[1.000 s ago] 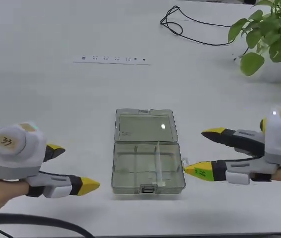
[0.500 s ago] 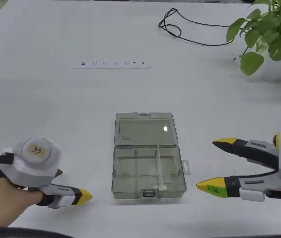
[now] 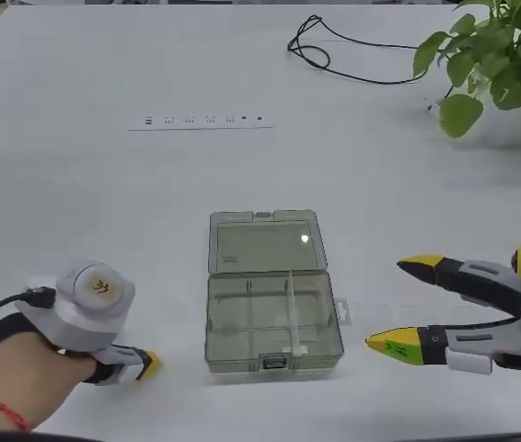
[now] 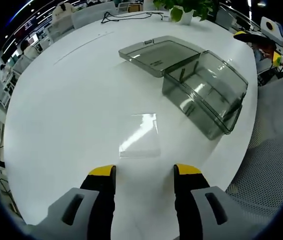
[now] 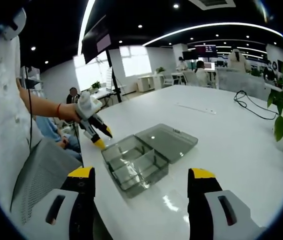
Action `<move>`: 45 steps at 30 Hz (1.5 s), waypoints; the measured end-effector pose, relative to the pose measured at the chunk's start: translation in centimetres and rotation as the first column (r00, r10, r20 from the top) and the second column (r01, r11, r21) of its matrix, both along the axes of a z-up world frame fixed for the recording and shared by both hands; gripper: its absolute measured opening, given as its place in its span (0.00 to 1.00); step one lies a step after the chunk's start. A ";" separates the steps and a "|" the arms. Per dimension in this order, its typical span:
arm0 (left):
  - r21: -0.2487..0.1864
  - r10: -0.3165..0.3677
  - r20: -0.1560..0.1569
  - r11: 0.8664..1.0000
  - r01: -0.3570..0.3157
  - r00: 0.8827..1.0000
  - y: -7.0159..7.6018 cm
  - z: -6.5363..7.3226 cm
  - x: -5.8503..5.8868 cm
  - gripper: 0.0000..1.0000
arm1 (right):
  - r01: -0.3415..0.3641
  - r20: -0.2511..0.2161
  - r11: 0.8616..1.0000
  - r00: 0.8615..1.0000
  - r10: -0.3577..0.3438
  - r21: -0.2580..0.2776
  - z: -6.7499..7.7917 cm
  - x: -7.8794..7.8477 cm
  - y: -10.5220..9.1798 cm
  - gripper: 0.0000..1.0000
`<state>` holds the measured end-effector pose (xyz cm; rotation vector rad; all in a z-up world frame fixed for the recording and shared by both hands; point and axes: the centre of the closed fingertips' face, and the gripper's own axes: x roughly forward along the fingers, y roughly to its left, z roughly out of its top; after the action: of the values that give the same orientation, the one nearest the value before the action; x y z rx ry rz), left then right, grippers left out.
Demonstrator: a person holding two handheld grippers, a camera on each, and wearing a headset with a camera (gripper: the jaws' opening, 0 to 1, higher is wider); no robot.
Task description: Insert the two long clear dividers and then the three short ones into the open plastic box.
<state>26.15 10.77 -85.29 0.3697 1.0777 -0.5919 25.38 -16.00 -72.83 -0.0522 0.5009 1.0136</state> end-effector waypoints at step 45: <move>0.016 -0.048 -0.040 0.999 0.049 0.998 0.3 0.3 0.2 0.31 | 0.023 0.004 1.000 1.000 -0.023 -0.002 0.2 -0.5 0.0 0.75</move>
<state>26.33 11.10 -84.98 0.4010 1.1147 -0.6361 24.92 -16.03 -72.60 -0.0504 0.4980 0.9898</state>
